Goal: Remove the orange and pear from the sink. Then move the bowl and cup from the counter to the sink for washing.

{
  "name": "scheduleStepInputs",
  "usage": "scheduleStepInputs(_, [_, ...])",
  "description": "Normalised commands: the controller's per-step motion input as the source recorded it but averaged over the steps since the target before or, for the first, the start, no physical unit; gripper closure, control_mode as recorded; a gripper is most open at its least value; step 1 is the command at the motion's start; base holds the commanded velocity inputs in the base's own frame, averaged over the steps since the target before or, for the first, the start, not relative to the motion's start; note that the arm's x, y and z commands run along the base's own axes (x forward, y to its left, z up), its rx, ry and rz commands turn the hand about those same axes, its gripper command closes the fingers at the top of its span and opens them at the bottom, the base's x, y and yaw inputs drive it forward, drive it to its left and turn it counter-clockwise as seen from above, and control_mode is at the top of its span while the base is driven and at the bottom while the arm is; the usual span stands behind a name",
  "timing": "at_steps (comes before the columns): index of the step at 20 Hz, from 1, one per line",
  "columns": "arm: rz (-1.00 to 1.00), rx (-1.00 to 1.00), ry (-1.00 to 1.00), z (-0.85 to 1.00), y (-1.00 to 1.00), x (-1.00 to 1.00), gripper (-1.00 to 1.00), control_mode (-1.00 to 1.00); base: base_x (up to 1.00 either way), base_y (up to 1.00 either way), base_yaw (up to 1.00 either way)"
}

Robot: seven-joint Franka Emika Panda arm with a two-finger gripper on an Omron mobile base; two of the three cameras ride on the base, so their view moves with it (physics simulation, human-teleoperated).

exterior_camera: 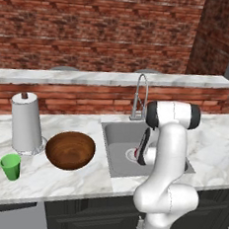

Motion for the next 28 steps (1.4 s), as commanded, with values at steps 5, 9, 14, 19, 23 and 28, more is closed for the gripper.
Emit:
scheduleStepInputs(5, [0.00, 0.00, 0.04, -0.07, -0.19, -0.04, 1.00, -1.00, 0.00, 0.00, 0.00])
scheduleStepInputs(9, [0.00, 0.03, 0.01, 0.15, -0.15, -0.22, 1.00, -1.00, 0.00, 0.00, 0.00])
scheduleStepInputs(14, [0.00, 0.04, 0.00, 0.22, -0.11, -0.21, 1.00, -1.00, 0.00, 0.00, 0.00])
scheduleStepInputs(19, [0.00, 0.02, 0.00, 0.29, -0.13, -0.19, 1.00, -1.00, 0.00, 0.00, 0.00])
scheduleStepInputs(23, [0.00, 0.00, 0.00, 0.31, -0.07, -0.20, 1.00, -1.00, 0.00, 0.00, 0.00])
scheduleStepInputs(28, [0.00, 0.00, 0.00, 0.31, -0.04, -0.22, 1.00, -1.00, 0.00, 0.00, 0.00])
